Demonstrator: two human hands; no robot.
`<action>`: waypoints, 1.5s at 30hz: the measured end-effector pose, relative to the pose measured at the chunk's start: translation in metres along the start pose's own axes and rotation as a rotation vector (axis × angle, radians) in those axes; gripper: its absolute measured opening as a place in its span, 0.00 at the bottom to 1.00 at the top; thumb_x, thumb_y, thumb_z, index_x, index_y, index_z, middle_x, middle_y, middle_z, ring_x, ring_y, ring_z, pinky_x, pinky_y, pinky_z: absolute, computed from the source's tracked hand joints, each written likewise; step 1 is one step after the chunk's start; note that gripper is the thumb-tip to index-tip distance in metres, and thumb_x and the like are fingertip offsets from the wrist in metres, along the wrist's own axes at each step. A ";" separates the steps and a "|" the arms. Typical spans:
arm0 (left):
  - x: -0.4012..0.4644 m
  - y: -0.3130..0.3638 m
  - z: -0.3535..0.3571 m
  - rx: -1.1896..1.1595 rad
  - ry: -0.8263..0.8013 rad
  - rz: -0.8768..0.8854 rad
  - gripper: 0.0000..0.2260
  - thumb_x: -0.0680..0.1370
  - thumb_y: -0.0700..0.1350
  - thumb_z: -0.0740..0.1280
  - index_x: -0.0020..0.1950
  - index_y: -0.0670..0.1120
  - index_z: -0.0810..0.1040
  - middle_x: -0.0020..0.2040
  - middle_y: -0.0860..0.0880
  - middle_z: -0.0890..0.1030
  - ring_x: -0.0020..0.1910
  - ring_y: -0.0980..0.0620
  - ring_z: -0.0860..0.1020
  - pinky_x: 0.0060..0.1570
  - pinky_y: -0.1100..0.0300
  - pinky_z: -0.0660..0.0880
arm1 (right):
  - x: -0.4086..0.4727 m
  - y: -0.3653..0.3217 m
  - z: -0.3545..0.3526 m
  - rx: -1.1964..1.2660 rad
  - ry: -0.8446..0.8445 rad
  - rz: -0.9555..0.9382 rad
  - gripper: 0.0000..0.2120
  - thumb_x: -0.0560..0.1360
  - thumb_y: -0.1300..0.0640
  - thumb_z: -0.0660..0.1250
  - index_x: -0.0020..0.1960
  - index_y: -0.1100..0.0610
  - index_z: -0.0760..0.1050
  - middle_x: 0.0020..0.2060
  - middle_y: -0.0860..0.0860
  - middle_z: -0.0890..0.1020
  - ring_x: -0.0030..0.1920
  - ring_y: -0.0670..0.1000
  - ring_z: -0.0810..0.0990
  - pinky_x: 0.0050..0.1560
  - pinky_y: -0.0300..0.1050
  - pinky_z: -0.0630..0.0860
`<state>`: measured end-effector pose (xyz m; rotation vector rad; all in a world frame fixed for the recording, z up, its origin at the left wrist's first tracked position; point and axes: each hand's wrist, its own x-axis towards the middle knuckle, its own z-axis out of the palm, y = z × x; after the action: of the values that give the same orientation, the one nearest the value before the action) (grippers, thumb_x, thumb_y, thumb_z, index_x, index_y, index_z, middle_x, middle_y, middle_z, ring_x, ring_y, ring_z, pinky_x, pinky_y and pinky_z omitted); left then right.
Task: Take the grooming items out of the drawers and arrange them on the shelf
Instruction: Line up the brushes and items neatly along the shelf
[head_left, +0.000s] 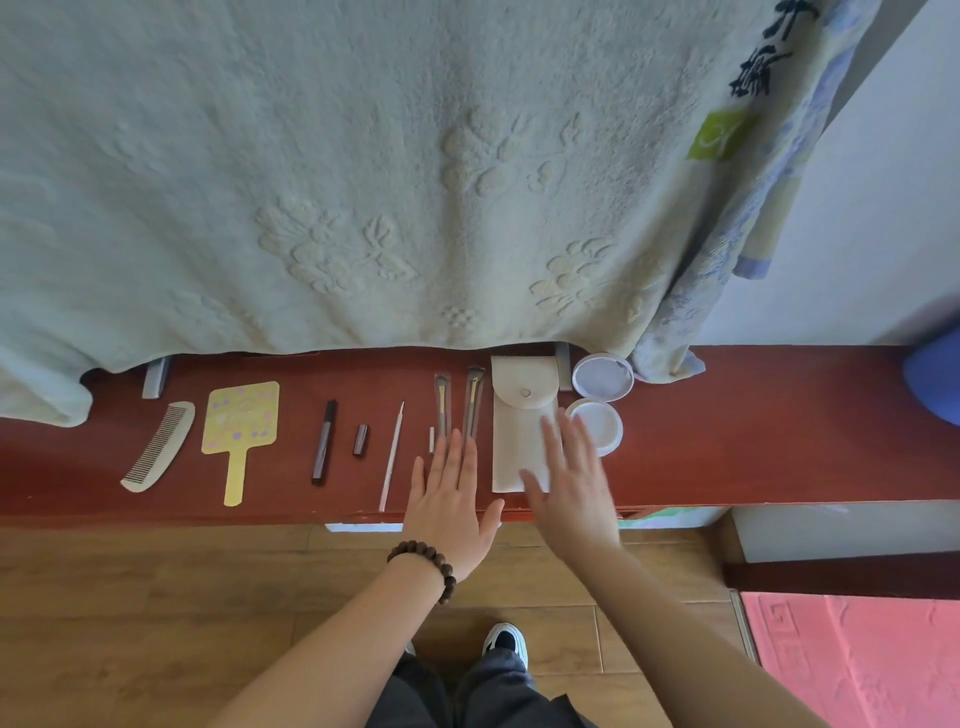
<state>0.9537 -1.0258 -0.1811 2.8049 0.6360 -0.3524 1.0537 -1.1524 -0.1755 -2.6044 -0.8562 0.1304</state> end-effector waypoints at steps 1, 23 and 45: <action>-0.001 0.000 0.002 0.000 -0.007 0.001 0.34 0.80 0.62 0.47 0.77 0.46 0.35 0.78 0.48 0.35 0.76 0.50 0.35 0.76 0.47 0.40 | -0.003 -0.008 0.006 -0.026 -0.098 -0.057 0.30 0.80 0.48 0.58 0.77 0.55 0.52 0.77 0.54 0.50 0.77 0.54 0.42 0.76 0.52 0.50; 0.003 -0.016 0.001 0.015 -0.058 0.076 0.34 0.80 0.62 0.49 0.77 0.48 0.36 0.78 0.51 0.36 0.76 0.52 0.35 0.76 0.46 0.41 | 0.012 0.009 0.010 -0.130 -0.373 -0.211 0.28 0.82 0.49 0.53 0.77 0.49 0.45 0.76 0.46 0.41 0.75 0.49 0.33 0.76 0.45 0.40; -0.022 -0.063 -0.005 0.017 0.109 0.124 0.33 0.78 0.61 0.46 0.77 0.44 0.44 0.78 0.47 0.42 0.77 0.48 0.42 0.74 0.50 0.41 | 0.001 -0.058 0.010 -0.125 -0.341 -0.139 0.28 0.82 0.46 0.46 0.77 0.51 0.40 0.74 0.45 0.36 0.72 0.45 0.31 0.72 0.42 0.34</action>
<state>0.9073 -0.9780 -0.1818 2.8778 0.4806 -0.1831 1.0203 -1.1060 -0.1614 -2.6680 -1.1938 0.5089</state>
